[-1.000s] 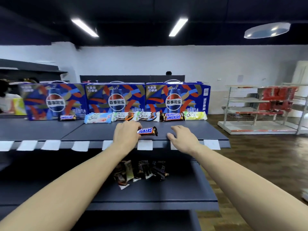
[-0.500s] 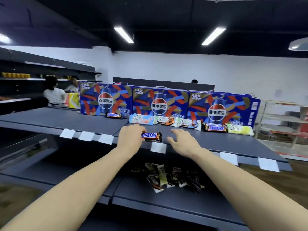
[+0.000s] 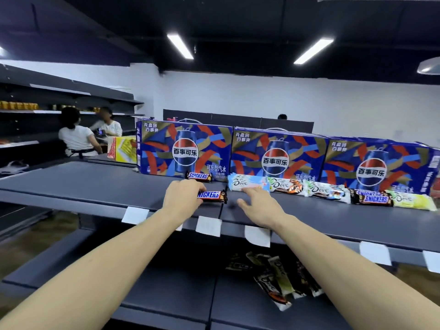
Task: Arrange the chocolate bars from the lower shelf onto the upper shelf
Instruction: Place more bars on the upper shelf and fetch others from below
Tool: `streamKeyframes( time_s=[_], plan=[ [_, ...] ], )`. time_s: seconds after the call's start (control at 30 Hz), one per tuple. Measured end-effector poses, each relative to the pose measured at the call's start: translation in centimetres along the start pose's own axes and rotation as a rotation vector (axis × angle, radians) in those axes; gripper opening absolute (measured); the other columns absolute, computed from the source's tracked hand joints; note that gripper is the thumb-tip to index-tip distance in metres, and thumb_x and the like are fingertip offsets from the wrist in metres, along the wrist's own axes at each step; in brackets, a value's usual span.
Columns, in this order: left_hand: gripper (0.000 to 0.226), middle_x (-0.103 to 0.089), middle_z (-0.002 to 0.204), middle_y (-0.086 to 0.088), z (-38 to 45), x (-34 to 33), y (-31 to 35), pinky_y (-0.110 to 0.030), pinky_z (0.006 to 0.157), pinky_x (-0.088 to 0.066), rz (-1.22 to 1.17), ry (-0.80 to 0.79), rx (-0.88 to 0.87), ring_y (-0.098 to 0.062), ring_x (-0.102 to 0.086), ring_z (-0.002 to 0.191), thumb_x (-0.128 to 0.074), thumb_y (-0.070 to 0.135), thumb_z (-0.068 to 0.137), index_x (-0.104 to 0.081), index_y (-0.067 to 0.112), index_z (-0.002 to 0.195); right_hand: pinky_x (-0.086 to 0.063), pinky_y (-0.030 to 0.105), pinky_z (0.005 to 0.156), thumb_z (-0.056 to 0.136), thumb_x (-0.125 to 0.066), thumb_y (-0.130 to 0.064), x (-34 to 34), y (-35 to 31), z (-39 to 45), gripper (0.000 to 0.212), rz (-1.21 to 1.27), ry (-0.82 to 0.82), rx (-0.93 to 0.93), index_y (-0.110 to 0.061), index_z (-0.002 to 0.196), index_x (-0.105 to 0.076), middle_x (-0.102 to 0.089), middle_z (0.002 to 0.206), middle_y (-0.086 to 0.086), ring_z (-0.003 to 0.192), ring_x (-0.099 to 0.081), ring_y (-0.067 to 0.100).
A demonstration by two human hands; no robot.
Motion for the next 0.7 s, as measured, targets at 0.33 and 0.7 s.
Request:
streamKeyframes(
  time_s=[0.33,0.7],
  plan=[
    [0.034,-0.067,0.113,0.003,5.3,-5.1,-6.8,-0.029,0.08,-0.046,-0.066,-0.088,0.005,-0.02,-0.06,0.103,-0.07,0.031,0.085,-0.066,0.033,0.119,-0.034,0.039,0.11,0.098,-0.044,-0.044,-3.9,-3.2,6.7,0.054,-0.058,0.014,-0.019,-0.014,0.144,-0.044,-0.052,0.138,0.01,0.131,-0.041,0.028],
    [0.035,-0.055,0.116,-0.003,11.6,-8.9,-8.1,-0.033,0.088,-0.044,0.037,-0.047,-0.042,-0.022,-0.051,0.109,-0.067,0.024,0.088,-0.064,0.027,0.122,-0.035,0.041,0.109,0.097,-0.045,-0.043,-4.5,-1.9,10.9,0.048,-0.076,0.057,-0.072,-0.015,0.136,-0.051,-0.054,0.131,0.005,0.13,-0.041,0.026]
  ],
)
Point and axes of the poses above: each hand's wrist, its own z-axis towards the middle knuckle, its own x-axis out of the back of the hand, y = z × x, the point moved 9 cm from there along z, towards the middle knuckle
